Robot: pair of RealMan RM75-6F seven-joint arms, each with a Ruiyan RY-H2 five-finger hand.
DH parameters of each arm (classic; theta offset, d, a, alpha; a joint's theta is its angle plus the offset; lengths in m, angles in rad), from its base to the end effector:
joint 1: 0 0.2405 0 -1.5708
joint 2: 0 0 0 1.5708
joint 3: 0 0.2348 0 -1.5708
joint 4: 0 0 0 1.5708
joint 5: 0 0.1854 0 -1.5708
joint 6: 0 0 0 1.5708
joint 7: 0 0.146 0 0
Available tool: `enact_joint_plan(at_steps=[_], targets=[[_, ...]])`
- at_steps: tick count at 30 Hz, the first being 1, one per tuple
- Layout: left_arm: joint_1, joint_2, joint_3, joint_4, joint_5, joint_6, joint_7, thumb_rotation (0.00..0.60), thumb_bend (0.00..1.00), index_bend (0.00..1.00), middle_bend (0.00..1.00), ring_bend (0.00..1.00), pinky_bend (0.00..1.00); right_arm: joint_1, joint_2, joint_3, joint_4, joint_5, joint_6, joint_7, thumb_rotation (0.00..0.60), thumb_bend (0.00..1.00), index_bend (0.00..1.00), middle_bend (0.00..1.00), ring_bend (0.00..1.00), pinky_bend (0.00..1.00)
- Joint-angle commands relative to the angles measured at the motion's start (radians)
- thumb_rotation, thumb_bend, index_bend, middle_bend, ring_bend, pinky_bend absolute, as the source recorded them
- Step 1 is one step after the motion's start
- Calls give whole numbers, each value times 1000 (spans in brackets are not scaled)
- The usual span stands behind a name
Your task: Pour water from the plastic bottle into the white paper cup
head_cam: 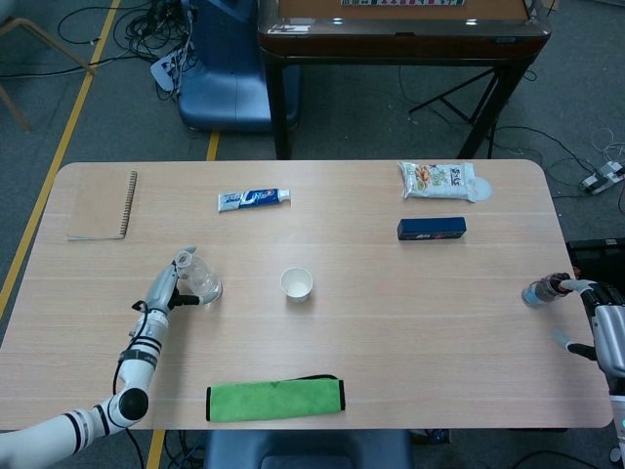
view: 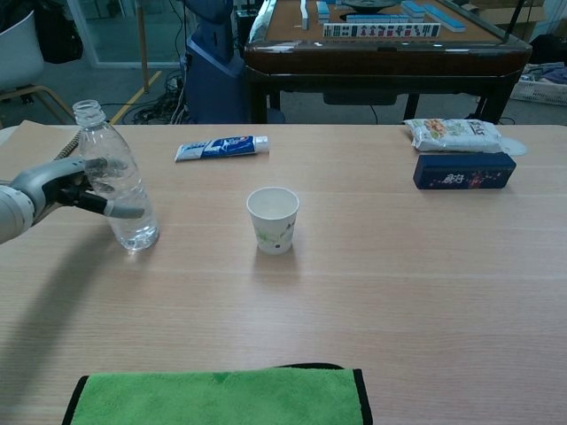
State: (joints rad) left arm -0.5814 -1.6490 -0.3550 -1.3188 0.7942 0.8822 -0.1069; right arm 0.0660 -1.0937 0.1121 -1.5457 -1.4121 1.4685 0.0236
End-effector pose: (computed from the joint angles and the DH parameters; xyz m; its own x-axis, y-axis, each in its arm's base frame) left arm -0.2146 0.3351 0.0052 -0.2942 0.2521 0.9219 0.9393 0.2543 0.2303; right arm -0.3056 -0.1854 0.1992 0.4443 0.0443 0.8948 -0.8931 0.1008 0.4385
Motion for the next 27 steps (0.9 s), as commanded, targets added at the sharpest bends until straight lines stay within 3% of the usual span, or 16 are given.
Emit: enact_joint_plan(at_steps=[1,19,27], targets=[[-1,-5,-2,4,2,-2,-8,600,0,68,55,107,213,0,0,0,0,0,0,0,600,0,311,324,256,443],[-1,-23,-13,27,51,-29,-97,600,0,295,230,225,263,0,0,1,1,3,-3,4,600,0,311,324,256,443],[0,-30,-20,38,71,-35,-140,600,0,327,263,234,262,0,2,1,2,3,-3,8,600,0,311,324,256,443]])
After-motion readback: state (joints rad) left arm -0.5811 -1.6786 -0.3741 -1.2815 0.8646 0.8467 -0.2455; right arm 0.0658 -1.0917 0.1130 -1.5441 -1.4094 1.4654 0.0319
